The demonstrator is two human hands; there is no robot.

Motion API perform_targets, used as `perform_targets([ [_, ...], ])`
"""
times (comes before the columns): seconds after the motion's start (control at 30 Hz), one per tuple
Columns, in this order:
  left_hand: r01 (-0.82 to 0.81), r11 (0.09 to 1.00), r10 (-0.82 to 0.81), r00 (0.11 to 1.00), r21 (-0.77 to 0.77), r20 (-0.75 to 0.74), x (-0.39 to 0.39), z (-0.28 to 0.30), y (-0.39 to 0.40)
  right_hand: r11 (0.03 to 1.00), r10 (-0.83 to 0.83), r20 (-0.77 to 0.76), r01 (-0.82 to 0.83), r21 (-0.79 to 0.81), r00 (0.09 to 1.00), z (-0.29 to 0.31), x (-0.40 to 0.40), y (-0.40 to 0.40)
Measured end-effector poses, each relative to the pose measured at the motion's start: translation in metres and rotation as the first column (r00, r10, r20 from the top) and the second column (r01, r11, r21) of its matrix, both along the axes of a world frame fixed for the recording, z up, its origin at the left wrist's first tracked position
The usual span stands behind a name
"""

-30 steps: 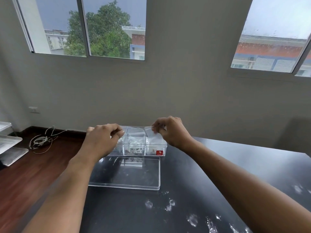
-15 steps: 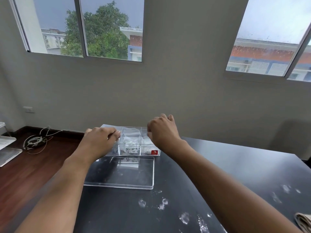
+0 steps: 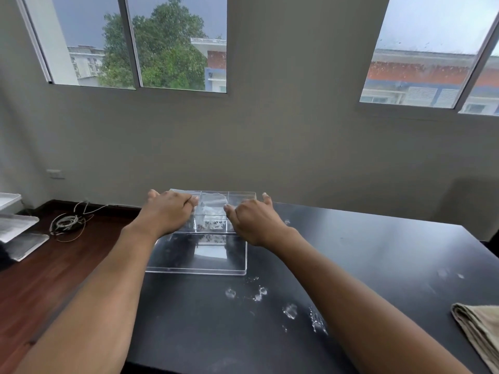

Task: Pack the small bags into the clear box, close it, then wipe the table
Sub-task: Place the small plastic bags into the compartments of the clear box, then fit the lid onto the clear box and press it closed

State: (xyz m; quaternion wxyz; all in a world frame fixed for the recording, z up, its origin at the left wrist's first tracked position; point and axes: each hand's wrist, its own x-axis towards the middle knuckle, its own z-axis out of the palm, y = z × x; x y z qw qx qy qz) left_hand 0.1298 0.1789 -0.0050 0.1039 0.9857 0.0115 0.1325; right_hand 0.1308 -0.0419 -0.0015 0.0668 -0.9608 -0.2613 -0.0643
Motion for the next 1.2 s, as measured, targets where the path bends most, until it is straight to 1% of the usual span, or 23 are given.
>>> perform_targets([
  [0.07, 0.01, 1.0, -0.01, 1.0, -0.006, 0.002, 0.0, -0.002, 0.001, 1.0, -0.003, -0.057, 0.004, 0.012, 0.998, 0.005, 0.002, -0.002],
  [0.13, 0.03, 0.999, -0.03, 0.998, -0.011, 0.05, -0.003, -0.004, 0.004, 1.0, 0.005, -0.087, -0.005, -0.003, 0.996, 0.01, 0.002, -0.004],
  [0.2, 0.041, 0.999, -0.04, 0.984, 0.001, 0.176, -0.012, -0.005, 0.009, 0.999, 0.024, -0.025, -0.025, -0.031, 0.999, 0.013, -0.004, -0.006],
  [0.27, 0.042, 0.999, -0.043, 0.949, 0.008, 0.311, -0.028, -0.003, 0.014, 0.996, 0.081, 0.095, -0.077, -0.04, 0.992, 0.017, -0.02, -0.012],
  [0.3, 0.046, 0.998, -0.055, 0.936, 0.033, 0.349, -0.039, -0.003, 0.015, 0.991, 0.127, 0.141, -0.121, -0.053, 0.982, 0.018, -0.031, -0.017],
  [0.33, 0.062, 0.996, -0.083, 0.929, 0.068, 0.362, -0.05, -0.004, 0.016, 0.982, 0.183, 0.176, -0.173, -0.073, 0.967, 0.018, -0.041, -0.024],
  [0.4, 0.128, 0.982, -0.168, 0.926, 0.138, 0.339, -0.072, -0.011, 0.016, 0.957, 0.287, 0.202, -0.272, -0.103, 0.936, 0.014, -0.061, -0.038],
  [0.47, 0.178, 0.967, -0.227, 0.926, 0.18, 0.301, -0.093, -0.019, 0.017, 0.936, 0.347, 0.178, -0.328, -0.125, 0.921, 0.005, -0.074, -0.05],
  [0.57, 0.199, 0.956, -0.254, 0.929, 0.214, 0.27, -0.111, -0.027, 0.02, 0.923, 0.375, 0.117, -0.36, -0.134, 0.919, -0.006, -0.079, -0.056],
  [0.7, 0.222, 0.955, -0.259, 0.948, 0.197, 0.186, -0.112, -0.03, 0.022, 0.926, 0.376, 0.078, -0.378, 0.001, 0.923, -0.007, -0.076, -0.049],
  [0.83, 0.235, 0.954, -0.261, 0.956, 0.186, 0.131, -0.11, -0.026, 0.026, 0.924, 0.382, 0.056, -0.382, 0.006, 0.923, 0.001, -0.076, -0.043],
  [0.9, 0.277, 0.947, -0.298, 0.946, 0.16, 0.124, -0.113, -0.022, 0.028, 0.928, 0.367, 0.056, -0.37, 0.045, 0.928, 0.008, -0.076, -0.043],
  [0.97, 0.338, 0.934, -0.352, 0.928, 0.116, 0.124, -0.12, -0.017, 0.031, 0.929, 0.347, 0.043, -0.349, 0.119, 0.937, 0.015, -0.074, -0.045],
  [1.03, 0.388, 0.919, -0.395, 0.905, 0.075, 0.158, -0.129, -0.012, 0.034, 0.921, 0.332, -0.004, -0.323, 0.216, 0.943, 0.025, -0.071, -0.049],
  [1.1, 0.415, 0.91, -0.403, 0.883, -0.001, 0.24, -0.136, -0.006, 0.036, 0.91, 0.305, -0.079, -0.266, 0.318, 0.949, 0.038, -0.07, -0.055],
  [1.17, 0.418, 0.896, -0.35, 0.873, -0.15, 0.341, -0.14, -0.001, 0.035, 0.881, 0.27, -0.106, -0.201, 0.429, 0.957, 0.047, -0.069, -0.06],
  [1.2, 0.416, 0.88, -0.311, 0.87, -0.23, 0.383, -0.14, 0.002, 0.033, 0.858, 0.251, -0.092, -0.178, 0.482, 0.964, 0.049, -0.067, -0.061],
])
